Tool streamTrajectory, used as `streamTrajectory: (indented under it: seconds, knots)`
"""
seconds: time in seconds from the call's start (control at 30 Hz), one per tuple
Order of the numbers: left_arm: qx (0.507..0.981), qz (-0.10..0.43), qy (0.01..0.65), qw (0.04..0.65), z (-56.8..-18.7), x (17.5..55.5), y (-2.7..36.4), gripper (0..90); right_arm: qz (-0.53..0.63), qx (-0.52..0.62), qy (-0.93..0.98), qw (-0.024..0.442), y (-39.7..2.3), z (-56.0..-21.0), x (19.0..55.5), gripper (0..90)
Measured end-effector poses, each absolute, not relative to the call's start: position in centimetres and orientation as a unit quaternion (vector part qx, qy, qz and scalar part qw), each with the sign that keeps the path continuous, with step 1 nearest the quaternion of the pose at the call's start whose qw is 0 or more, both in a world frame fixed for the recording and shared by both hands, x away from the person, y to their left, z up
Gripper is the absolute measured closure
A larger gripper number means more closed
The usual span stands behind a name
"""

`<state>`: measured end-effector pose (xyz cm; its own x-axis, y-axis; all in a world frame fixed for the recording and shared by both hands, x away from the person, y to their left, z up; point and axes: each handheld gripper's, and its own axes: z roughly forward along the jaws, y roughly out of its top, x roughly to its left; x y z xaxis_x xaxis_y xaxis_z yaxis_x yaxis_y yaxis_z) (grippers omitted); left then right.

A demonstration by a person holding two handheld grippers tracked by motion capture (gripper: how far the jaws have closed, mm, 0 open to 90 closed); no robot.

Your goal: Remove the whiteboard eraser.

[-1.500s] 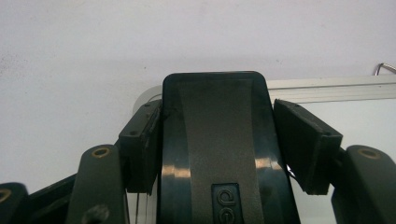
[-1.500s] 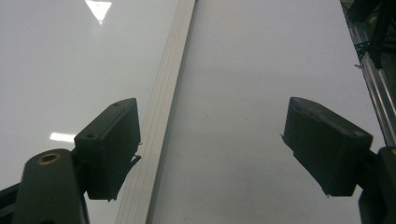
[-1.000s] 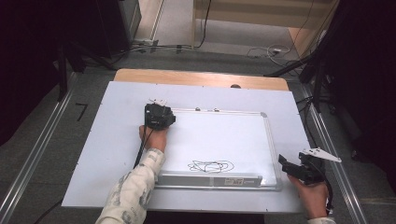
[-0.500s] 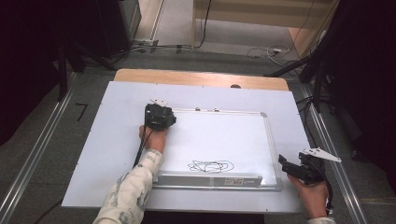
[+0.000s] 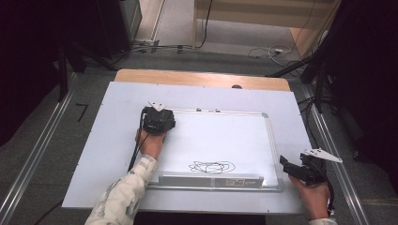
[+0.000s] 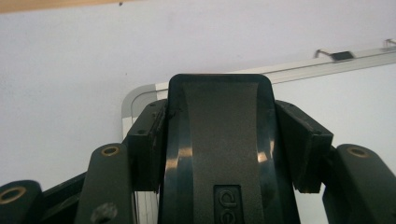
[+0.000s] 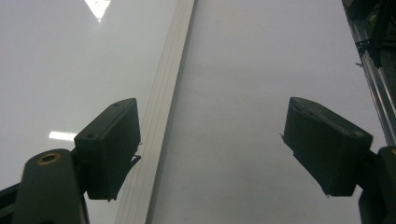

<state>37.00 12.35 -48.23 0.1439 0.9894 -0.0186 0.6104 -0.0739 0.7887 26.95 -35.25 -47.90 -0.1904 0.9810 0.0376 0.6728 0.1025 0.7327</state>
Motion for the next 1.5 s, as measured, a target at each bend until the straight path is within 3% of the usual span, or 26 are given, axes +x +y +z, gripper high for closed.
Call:
streamTrajectory:
  seconds: [0.77,1.5]
  knots:
    - [0.666,0.280,0.576,0.384,-46.5,32.1,14.3,40.8,0.319,0.587,0.703,0.243,-35.1,-47.8,26.9,17.4]
    - [0.670,0.274,0.564,0.398,-46.5,30.6,13.7,40.8,0.318,0.587,0.704,0.243,-34.9,-47.8,27.0,17.4]
